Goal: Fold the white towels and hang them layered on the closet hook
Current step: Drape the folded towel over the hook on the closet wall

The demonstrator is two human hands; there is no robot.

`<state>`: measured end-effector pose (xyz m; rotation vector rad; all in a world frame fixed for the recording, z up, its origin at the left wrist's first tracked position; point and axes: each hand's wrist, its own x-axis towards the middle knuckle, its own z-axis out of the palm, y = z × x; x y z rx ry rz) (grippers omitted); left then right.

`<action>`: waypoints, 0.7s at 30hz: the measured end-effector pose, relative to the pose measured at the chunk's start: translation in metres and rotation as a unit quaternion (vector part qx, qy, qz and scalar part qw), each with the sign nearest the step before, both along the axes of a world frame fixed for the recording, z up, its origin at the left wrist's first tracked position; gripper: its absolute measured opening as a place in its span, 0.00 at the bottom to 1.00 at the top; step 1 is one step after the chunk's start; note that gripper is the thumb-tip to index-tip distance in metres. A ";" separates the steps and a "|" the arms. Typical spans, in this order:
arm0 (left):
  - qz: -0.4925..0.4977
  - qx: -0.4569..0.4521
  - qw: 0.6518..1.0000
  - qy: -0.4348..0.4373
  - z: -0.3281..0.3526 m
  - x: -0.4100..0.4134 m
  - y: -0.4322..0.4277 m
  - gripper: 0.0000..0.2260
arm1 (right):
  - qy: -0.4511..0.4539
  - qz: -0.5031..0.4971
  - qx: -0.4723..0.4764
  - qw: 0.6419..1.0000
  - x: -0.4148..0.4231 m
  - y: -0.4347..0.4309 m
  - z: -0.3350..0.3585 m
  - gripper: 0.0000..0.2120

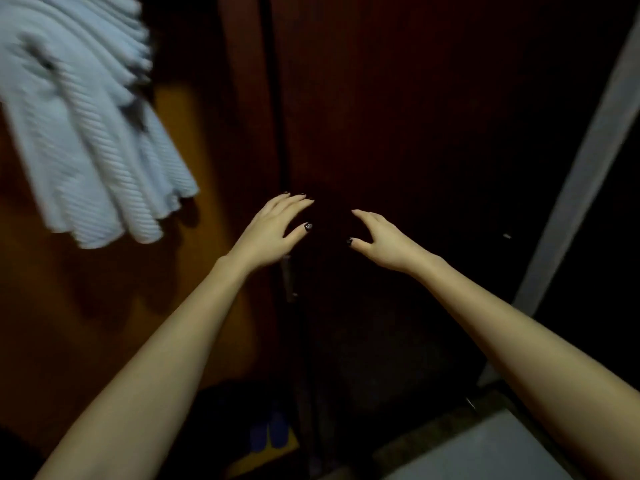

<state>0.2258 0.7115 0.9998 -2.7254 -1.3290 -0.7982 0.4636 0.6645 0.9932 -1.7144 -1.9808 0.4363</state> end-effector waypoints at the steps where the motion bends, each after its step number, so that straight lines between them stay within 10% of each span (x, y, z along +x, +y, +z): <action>1: -0.016 -0.014 1.000 0.005 -0.011 0.031 0.001 0.23 | 0.001 -0.027 -0.013 1.000 0.027 -0.011 -0.014 0.33; 21: -0.342 -0.183 0.910 0.145 -0.237 0.601 -0.123 0.24 | -0.026 -0.376 -0.259 0.889 0.495 -0.272 -0.218 0.31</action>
